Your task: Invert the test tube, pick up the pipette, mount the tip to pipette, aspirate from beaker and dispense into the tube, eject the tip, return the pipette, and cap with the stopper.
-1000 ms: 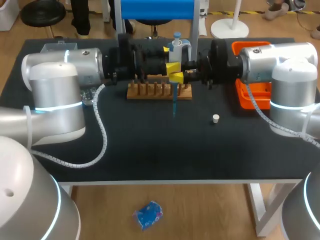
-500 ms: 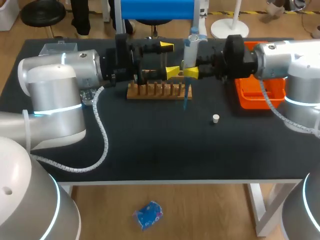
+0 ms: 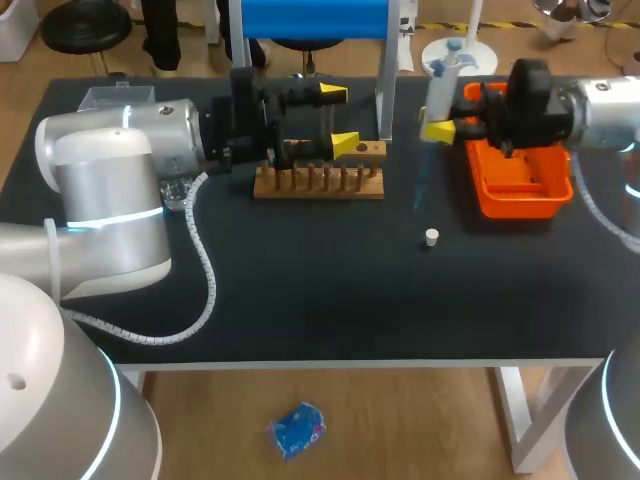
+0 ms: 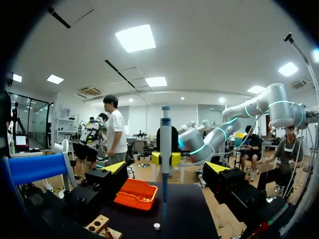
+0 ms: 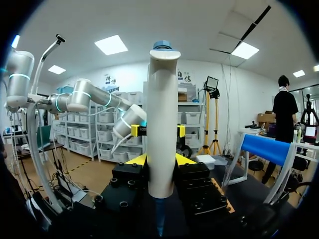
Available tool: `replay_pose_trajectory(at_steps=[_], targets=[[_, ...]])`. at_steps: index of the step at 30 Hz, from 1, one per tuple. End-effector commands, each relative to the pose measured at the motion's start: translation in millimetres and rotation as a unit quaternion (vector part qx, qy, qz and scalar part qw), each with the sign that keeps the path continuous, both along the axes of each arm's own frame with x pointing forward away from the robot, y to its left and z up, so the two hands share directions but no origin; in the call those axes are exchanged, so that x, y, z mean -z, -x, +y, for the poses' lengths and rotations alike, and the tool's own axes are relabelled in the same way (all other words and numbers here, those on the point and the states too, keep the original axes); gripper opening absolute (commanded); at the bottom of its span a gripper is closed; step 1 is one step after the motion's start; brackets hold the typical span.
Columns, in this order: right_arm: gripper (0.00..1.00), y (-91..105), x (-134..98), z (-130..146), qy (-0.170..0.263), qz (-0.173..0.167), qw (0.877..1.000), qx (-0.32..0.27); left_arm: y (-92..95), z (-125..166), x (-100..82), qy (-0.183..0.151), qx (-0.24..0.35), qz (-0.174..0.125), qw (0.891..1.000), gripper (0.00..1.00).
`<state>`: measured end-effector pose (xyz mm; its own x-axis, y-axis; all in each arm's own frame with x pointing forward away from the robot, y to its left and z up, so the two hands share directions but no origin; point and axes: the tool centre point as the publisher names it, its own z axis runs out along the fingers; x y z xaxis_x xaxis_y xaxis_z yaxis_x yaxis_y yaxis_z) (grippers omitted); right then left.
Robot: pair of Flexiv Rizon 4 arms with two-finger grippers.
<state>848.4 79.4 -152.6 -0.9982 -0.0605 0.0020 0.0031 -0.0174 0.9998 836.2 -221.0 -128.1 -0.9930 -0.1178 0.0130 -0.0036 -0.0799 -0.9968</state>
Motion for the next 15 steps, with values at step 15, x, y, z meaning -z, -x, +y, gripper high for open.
replay_pose_trajectory(at_steps=[15], targets=[[0.00, -24.9, -7, -98, 0.016, -0.013, 0.997, 0.071, -20.2, -38, -4.7, -0.035, -0.002, 0.002, 0.999, 1.00]])
